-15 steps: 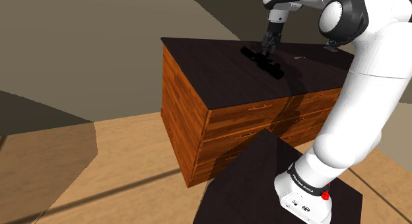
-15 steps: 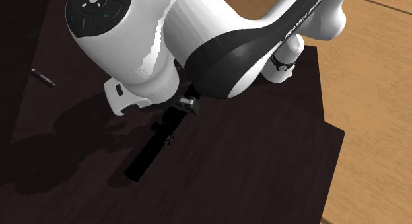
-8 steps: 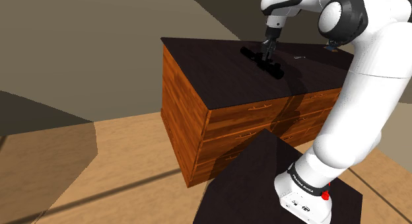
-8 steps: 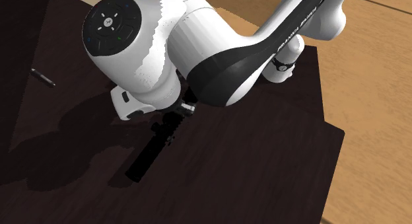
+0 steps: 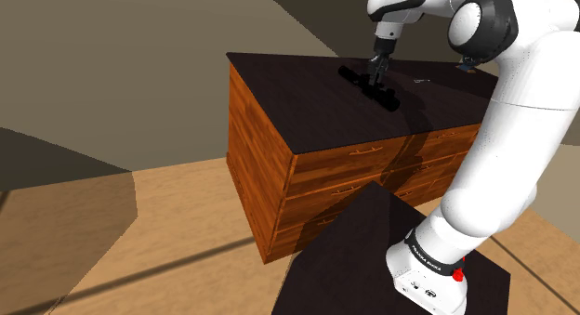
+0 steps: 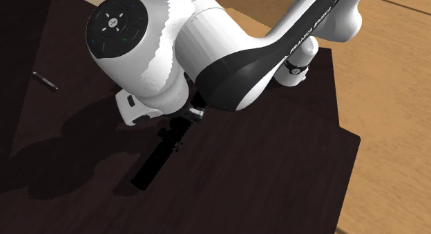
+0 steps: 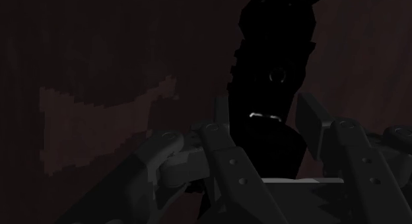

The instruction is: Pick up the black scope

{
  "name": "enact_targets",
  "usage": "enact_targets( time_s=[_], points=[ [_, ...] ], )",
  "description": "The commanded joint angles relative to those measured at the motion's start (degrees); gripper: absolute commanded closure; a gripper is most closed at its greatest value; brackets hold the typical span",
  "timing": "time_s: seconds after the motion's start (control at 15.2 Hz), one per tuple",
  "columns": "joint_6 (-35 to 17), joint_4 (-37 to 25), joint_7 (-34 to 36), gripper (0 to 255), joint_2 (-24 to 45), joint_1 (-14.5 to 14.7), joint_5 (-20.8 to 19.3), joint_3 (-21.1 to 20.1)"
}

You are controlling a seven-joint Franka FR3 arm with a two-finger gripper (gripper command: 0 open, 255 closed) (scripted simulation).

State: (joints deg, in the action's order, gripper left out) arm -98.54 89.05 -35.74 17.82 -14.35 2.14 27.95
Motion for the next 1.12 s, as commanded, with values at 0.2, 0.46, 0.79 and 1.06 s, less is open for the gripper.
enact_targets(
  time_s=[0.2, 0.46, 0.79, 1.06],
  points=[
    [3.0, -2.9, -0.2, 255, -0.1, -0.2, -0.1, 0.1],
    [6.1, -6.1, -0.4, 255, 0.0, -0.4, 0.0, 0.2],
    [10.2, -10.7, -0.7, 255, 0.6, -0.9, 0.2, 0.3],
    [12.0, -12.9, -0.9, 255, 0.9, -1.1, 0.3, 0.3]
  ],
)
